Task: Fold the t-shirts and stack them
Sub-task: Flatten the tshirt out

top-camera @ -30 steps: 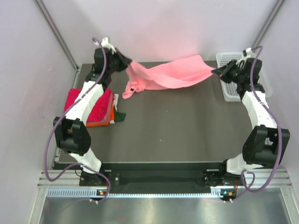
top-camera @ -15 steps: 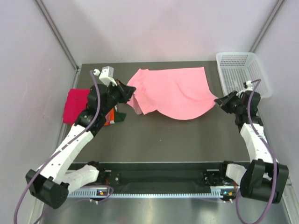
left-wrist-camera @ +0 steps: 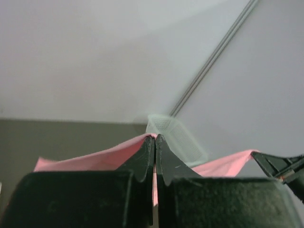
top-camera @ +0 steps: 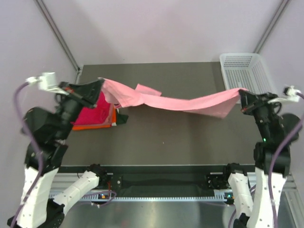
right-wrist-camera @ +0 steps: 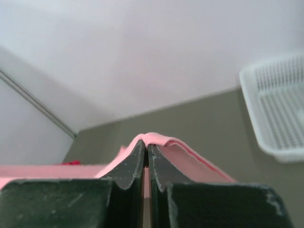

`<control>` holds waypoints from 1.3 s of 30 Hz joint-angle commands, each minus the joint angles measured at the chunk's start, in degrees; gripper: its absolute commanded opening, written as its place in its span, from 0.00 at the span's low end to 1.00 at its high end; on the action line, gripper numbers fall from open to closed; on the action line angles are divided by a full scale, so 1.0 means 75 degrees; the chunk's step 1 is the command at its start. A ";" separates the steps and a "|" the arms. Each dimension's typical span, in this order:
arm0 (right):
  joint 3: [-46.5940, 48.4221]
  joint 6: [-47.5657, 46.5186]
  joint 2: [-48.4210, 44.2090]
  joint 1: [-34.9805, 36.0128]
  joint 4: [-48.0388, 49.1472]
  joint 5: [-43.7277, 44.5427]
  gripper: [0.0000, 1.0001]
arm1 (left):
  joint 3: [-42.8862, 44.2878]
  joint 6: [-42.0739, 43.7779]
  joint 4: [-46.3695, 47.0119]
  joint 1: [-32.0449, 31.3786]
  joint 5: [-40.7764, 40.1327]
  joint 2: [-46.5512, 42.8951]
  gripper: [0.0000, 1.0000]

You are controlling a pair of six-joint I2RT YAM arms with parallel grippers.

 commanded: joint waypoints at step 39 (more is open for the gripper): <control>0.8153 0.0146 0.7521 0.0600 -0.0505 0.1084 0.00 | 0.7118 0.1811 0.2410 0.0464 -0.0983 0.7726 0.00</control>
